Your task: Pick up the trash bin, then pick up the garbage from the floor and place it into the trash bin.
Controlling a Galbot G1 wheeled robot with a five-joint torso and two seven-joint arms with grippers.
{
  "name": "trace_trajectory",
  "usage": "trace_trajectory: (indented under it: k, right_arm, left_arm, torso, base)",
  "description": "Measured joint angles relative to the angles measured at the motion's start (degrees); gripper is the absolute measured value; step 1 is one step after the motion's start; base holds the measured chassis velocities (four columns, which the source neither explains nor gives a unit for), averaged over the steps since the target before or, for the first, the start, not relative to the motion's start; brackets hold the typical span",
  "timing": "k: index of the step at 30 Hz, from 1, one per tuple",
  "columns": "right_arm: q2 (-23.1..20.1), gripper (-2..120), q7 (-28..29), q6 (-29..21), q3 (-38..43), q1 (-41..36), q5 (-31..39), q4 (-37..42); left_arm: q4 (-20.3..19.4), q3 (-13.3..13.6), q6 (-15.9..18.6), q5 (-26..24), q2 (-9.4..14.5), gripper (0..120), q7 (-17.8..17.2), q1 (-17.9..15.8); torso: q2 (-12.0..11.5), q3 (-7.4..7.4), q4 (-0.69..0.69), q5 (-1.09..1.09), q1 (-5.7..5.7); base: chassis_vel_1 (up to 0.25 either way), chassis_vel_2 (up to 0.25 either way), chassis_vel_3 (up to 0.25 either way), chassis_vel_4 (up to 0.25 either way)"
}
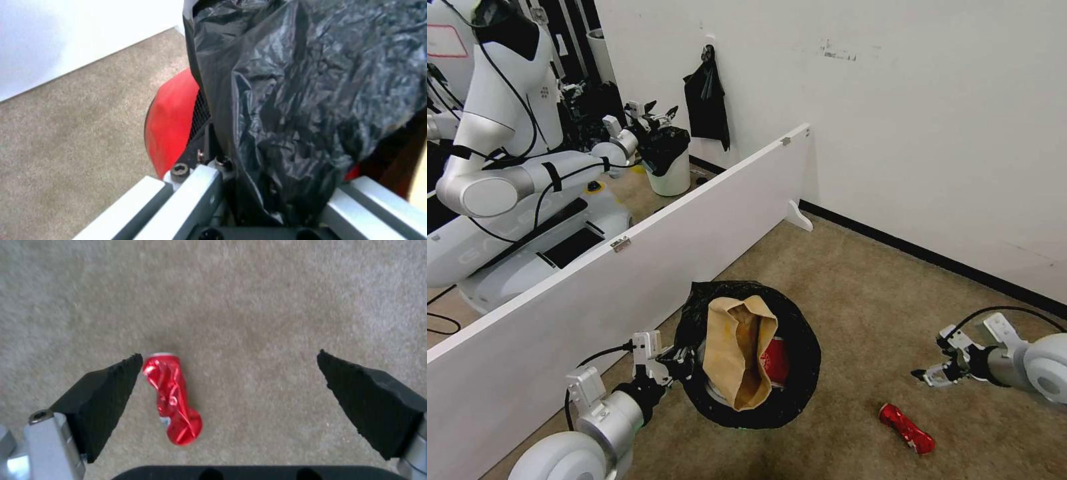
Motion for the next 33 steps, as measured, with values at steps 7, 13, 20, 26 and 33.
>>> trace_trajectory:
  k: [7, 13, 20, 26, 33]
  right_arm:
    - [0.5, 100, -1.4, 0.3, -1.8, 0.0, -2.0, -1.0]
    - [2.2, 100, -2.3, 0.4, -7.3, 3.6, -3.6, -1.9]
    - [3.2, 100, -3.1, 0.5, -10.6, 5.7, -4.6, -3.0]
    - [5.5, 100, -3.3, 0.5, -16.7, 10.9, -5.0, -4.4]
    - [7.8, 100, -4.6, 0.6, -23.7, 17.8, -5.8, -6.9]
  left_arm:
    - [0.3, 0.0, 0.0, 0.0, -0.1, 0, 0.0, -0.4]
    - [0.6, -0.1, 0.0, 0.0, -0.3, 0, 0.1, -0.5]
    - [1.6, 0.4, -0.1, 0.1, -0.3, 0, 0.1, -1.5]
    - [2.1, 0.6, -0.1, 0.0, 0.1, 0, 0.2, -1.7]
    - [2.5, 0.5, -0.1, 0.0, 0.1, 0, 0.2, -1.8]
  torso:
    - [0.0, 0.00, 0.01, 0.00, 0.00]
    - [0.0, 0.00, 0.01, 0.00, 0.00]
    - [0.0, 0.00, 0.00, -0.01, 0.00]
    - [0.0, 0.00, 0.00, 0.02, 0.00]
    - [0.0, 0.00, 0.00, -0.01, 0.00]
  base:
    - [0.000, 0.000, 0.000, 0.000]
    - [0.000, 0.000, 0.000, 0.000]
    - [0.000, 0.000, 0.000, 0.000]
    - [0.000, 0.000, 0.000, 0.000]
    - [0.000, 0.000, 0.000, 0.000]
